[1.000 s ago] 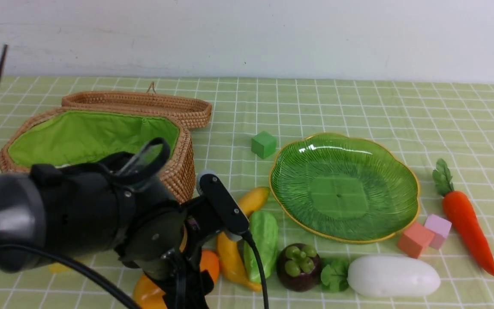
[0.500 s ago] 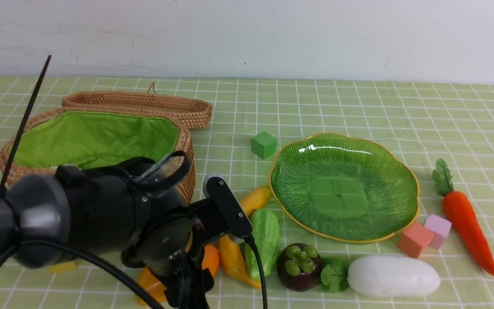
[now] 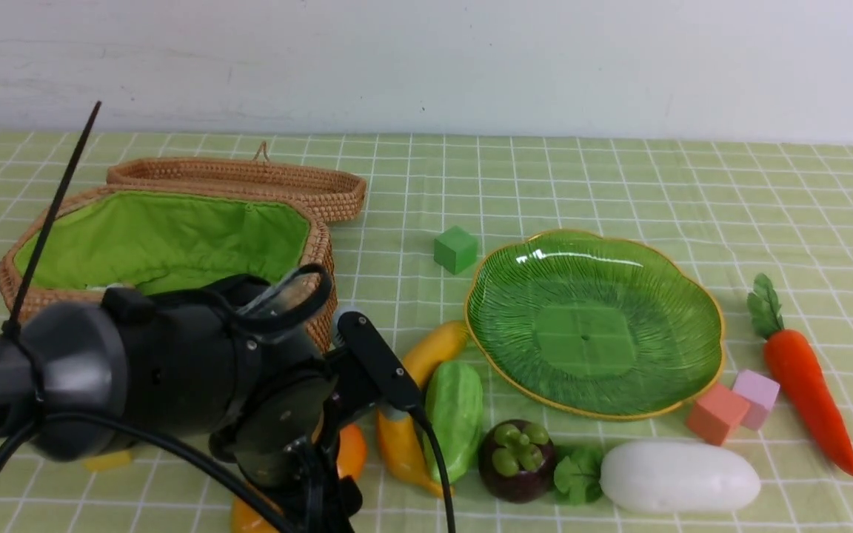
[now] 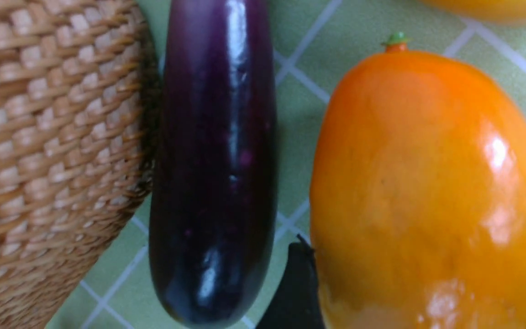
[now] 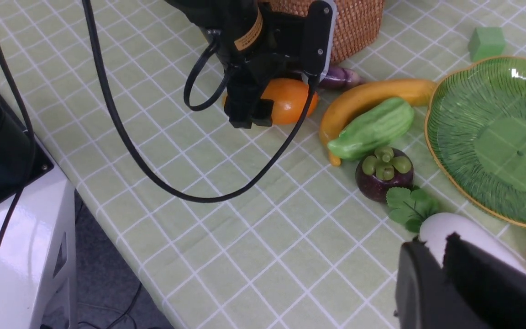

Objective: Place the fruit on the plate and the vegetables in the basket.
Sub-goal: Grab the mango with your left arm and place it on the right plate

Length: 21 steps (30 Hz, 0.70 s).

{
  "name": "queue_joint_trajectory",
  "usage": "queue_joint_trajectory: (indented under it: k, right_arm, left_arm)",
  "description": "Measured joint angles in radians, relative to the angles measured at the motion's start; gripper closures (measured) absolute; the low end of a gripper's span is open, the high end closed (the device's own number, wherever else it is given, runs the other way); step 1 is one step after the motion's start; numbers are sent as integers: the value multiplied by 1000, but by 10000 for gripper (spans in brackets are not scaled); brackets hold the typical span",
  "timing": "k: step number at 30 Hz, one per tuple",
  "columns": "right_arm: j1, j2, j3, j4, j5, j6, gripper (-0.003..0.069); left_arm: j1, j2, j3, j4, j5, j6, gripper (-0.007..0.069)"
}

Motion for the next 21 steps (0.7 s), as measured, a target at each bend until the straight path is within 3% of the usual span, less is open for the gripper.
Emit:
queue_joint_trajectory:
  k: [8,21]
  right_arm:
    - [0,0,0,-42,-164,41,571]
    - [0,0,0,-49,-179,48,564]
  left_arm:
    - [0,-9,0,1,-1,0,17]
    - [0,-46,0,-11,12,-1,32]
